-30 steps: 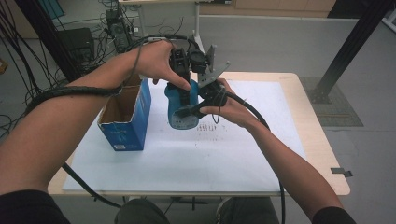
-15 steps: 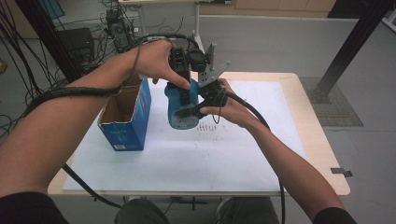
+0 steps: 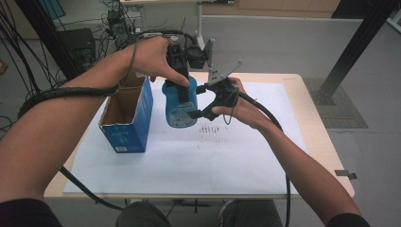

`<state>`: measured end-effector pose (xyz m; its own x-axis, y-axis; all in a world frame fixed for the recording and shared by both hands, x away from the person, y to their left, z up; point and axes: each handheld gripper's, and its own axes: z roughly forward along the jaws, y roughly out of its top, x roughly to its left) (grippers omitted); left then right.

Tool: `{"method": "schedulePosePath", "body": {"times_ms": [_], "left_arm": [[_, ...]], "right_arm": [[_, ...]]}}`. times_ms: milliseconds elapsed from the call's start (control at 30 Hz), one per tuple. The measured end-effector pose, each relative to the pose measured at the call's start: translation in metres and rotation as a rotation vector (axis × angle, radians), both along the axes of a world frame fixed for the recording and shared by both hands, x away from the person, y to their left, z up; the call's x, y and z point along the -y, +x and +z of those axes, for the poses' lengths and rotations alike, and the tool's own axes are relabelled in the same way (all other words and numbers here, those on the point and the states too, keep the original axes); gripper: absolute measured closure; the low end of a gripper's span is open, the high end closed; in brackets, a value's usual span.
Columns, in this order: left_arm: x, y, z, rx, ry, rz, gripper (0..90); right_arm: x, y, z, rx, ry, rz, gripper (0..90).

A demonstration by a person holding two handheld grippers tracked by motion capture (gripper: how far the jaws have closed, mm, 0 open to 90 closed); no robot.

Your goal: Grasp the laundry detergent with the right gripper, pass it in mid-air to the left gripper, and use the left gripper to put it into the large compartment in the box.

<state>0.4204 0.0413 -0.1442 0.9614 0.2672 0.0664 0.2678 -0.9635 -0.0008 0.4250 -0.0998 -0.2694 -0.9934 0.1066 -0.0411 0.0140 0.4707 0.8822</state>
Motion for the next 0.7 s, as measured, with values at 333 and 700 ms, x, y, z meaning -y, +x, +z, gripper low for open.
{"method": "schedulePosePath", "body": {"times_ms": [333, 700], "left_arm": [[-0.019, 0.007, 0.013, 0.03, -0.01, 0.13, 37.3], [-0.043, 0.015, 0.04, 0.074, -0.011, 0.302, 37.3]], "right_arm": [[0.046, -0.003, 0.004, -0.027, -0.17, -0.133, 8.1], [0.104, -0.004, 0.007, -0.058, -0.289, -0.294, 7.8]]}}
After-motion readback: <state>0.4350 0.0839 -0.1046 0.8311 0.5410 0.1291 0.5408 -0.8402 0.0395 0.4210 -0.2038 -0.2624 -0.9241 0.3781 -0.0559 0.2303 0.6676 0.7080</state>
